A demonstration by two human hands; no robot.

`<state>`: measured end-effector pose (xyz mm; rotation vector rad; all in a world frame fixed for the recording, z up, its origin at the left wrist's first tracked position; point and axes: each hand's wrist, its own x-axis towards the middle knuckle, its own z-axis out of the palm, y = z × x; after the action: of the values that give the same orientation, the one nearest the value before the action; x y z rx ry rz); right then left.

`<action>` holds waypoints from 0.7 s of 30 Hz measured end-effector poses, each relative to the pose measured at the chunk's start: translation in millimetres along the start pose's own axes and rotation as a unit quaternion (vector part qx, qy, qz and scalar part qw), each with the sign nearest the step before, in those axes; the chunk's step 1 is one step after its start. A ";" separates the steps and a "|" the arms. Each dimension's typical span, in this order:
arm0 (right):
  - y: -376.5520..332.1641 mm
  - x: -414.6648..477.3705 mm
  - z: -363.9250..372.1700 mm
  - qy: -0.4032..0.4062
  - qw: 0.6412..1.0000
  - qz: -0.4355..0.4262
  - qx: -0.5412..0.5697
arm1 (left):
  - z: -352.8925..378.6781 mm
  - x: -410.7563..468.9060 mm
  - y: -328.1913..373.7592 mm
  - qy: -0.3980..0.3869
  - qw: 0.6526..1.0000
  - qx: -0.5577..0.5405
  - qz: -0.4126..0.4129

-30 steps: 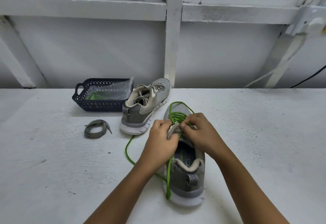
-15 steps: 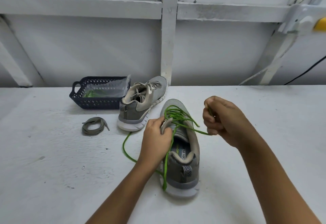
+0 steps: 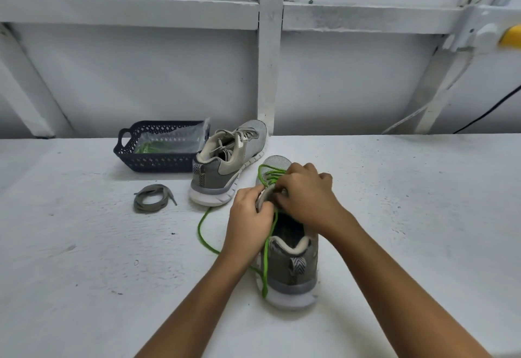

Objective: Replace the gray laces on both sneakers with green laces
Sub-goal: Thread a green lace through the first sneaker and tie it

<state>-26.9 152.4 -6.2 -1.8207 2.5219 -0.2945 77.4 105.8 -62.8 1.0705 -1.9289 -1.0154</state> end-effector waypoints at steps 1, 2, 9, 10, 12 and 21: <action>2.4 1.4 3.8 0.000 1.000 0.003 0.017 | -0.8 -0.5 0.1 0.000 1.000 -0.002 -0.003; 6.3 0.8 4.8 0.006 0.999 0.002 0.042 | -0.9 -1.1 1.3 0.000 1.000 -0.005 -0.003; 34.0 -21.6 -30.3 0.039 0.867 -0.016 0.497 | -2.5 -4.6 5.3 0.014 1.000 -0.023 0.006; 37.0 -24.3 -39.2 0.036 0.851 -0.022 0.524 | -3.0 -5.3 6.4 0.015 1.000 -0.024 0.008; 39.9 -27.8 -53.0 0.013 0.840 -0.023 0.542 | -2.9 -5.6 7.4 0.014 1.000 -0.025 0.010; 14.2 -6.0 -12.7 0.028 0.991 -0.035 0.127 | -2.7 -3.5 3.8 0.002 1.000 -0.022 0.002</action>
<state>-39.8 164.1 3.4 -1.8267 2.3279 -0.6457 79.9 109.4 -59.0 1.0431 -1.8968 -1.0471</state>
